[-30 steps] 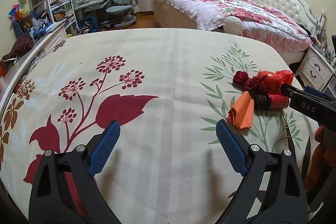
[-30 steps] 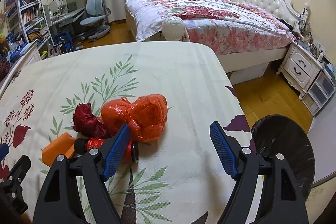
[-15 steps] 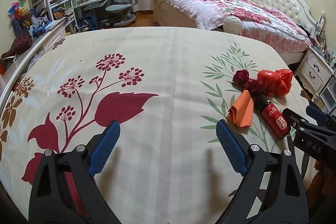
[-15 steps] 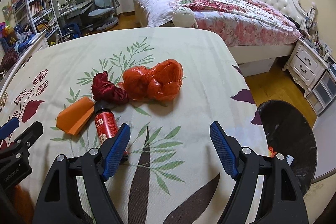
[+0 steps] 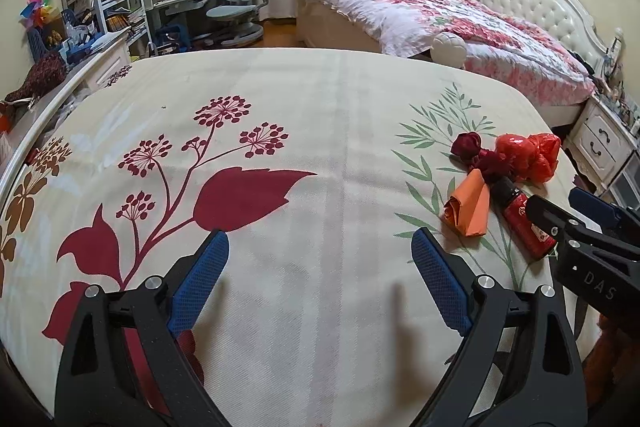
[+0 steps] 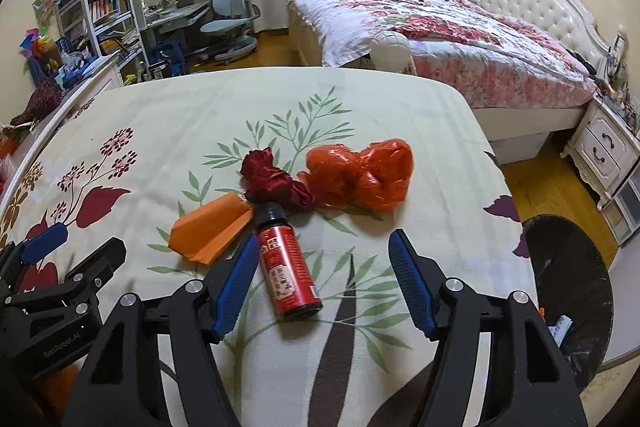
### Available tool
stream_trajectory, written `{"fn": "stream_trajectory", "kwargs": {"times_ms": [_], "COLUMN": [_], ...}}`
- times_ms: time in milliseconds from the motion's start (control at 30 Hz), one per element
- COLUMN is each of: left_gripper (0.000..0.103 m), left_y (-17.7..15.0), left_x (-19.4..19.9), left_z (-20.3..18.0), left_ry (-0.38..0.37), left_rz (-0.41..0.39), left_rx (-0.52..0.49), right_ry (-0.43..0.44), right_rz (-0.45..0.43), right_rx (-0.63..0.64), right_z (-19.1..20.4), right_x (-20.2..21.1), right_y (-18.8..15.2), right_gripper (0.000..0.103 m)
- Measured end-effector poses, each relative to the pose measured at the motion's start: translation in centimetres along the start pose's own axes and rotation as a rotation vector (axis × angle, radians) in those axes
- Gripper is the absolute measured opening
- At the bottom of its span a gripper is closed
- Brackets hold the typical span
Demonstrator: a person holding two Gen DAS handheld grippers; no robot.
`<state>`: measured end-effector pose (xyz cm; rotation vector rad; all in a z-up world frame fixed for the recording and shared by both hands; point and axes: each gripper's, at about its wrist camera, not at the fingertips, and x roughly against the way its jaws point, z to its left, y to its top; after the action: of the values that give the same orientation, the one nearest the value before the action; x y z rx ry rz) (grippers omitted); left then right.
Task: Collect trash
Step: 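Grasp the red spray can with the right gripper while the left gripper grasps the orange foam piece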
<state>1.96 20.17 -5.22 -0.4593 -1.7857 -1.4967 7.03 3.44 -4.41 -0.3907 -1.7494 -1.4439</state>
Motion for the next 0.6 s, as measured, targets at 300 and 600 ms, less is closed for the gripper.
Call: {"fn": "stream_trajectory", "kwargs": {"times_ms": [300,600], "left_gripper": [0.09,0.09], "left_y": [-0.2,-0.3], "left_x": [0.0,0.2], "left_z": [0.2,-2.0], "left_ry": [-0.004,-0.044], "left_rz": [-0.001,-0.01], "left_rx": [-0.005,-0.056], "right_ry": [0.056,0.001], "right_rz": [0.054,0.039], "right_rx": [0.018,-0.033], "right_z": [1.0,-2.0], "right_x": [-1.8,-0.5], "right_y": [-0.5,-1.9], "right_gripper": [0.025,0.025]}}
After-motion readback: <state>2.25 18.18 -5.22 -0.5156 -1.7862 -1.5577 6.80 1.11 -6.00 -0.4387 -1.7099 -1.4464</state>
